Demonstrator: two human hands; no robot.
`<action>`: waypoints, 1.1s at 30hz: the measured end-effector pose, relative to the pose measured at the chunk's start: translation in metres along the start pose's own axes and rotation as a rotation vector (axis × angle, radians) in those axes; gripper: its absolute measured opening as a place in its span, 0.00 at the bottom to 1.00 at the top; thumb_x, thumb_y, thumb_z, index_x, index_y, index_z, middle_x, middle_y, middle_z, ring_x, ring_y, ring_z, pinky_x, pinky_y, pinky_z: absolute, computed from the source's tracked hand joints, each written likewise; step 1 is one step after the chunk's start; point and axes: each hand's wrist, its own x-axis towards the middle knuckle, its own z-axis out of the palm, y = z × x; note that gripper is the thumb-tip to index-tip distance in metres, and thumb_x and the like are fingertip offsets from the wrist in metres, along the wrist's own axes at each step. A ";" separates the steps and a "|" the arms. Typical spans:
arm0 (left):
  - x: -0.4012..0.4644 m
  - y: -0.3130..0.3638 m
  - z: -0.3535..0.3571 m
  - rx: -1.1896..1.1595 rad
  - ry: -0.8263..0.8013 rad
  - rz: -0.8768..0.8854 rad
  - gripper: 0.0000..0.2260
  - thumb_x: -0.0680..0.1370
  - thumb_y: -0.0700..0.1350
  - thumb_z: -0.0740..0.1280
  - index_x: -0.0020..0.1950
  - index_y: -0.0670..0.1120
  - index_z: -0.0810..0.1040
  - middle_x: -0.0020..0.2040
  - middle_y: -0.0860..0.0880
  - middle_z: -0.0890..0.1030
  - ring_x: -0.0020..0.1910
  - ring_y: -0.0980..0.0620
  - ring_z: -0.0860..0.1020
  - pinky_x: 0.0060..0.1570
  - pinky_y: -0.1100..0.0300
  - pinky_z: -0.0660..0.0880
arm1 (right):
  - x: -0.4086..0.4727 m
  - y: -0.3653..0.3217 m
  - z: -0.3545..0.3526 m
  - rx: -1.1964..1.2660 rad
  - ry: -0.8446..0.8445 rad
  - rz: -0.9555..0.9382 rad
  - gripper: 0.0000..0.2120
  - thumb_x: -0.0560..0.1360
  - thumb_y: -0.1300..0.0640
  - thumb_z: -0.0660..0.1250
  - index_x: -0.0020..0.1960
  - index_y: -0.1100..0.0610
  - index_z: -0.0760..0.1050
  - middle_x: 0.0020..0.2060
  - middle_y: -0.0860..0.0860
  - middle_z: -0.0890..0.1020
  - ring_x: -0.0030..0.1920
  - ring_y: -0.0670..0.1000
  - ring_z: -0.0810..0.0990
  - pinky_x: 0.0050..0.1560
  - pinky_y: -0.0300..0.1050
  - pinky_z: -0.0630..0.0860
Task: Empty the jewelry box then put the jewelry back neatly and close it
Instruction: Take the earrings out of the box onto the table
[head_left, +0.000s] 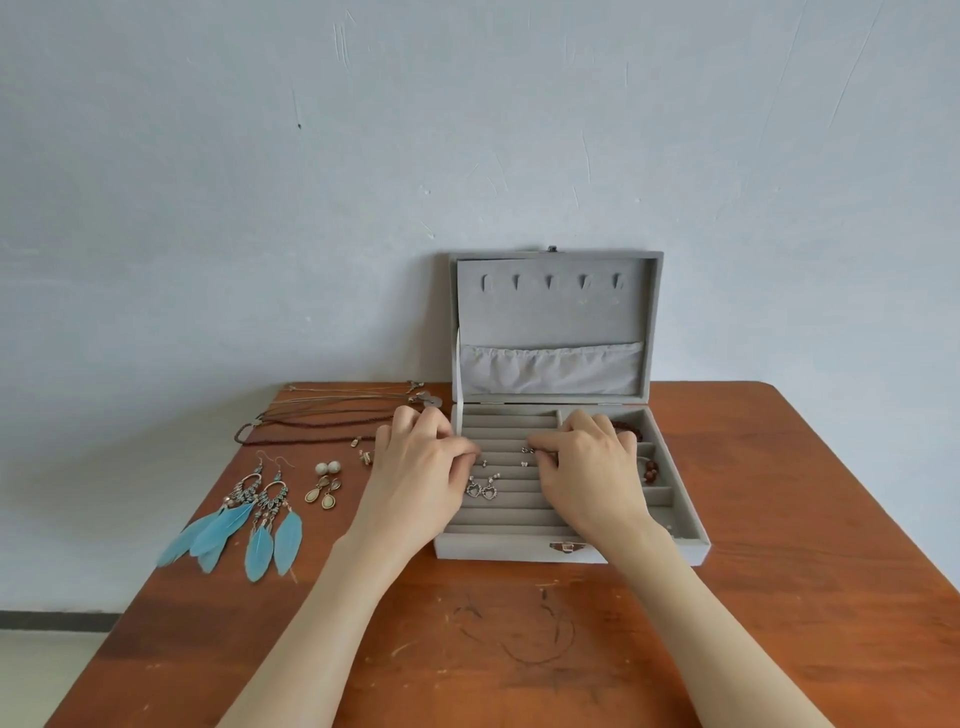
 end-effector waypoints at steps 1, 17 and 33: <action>0.001 0.001 0.000 0.006 -0.007 0.000 0.04 0.69 0.43 0.74 0.39 0.51 0.84 0.37 0.52 0.75 0.40 0.46 0.72 0.38 0.55 0.62 | 0.000 0.001 0.000 0.013 0.012 0.002 0.13 0.78 0.55 0.58 0.55 0.50 0.80 0.51 0.52 0.75 0.56 0.55 0.70 0.54 0.49 0.61; 0.024 0.029 0.019 -0.155 -0.067 0.001 0.05 0.72 0.49 0.71 0.46 0.53 0.84 0.41 0.52 0.78 0.49 0.46 0.70 0.45 0.57 0.56 | 0.004 0.003 0.002 0.170 -0.013 0.061 0.08 0.76 0.54 0.62 0.52 0.53 0.77 0.49 0.50 0.75 0.56 0.52 0.71 0.56 0.48 0.62; 0.026 0.029 0.022 -0.251 -0.191 -0.122 0.05 0.75 0.50 0.67 0.48 0.52 0.80 0.46 0.57 0.73 0.57 0.52 0.65 0.50 0.60 0.56 | 0.007 0.002 0.000 0.308 -0.048 0.132 0.05 0.74 0.54 0.65 0.48 0.52 0.78 0.42 0.47 0.71 0.54 0.51 0.72 0.54 0.48 0.63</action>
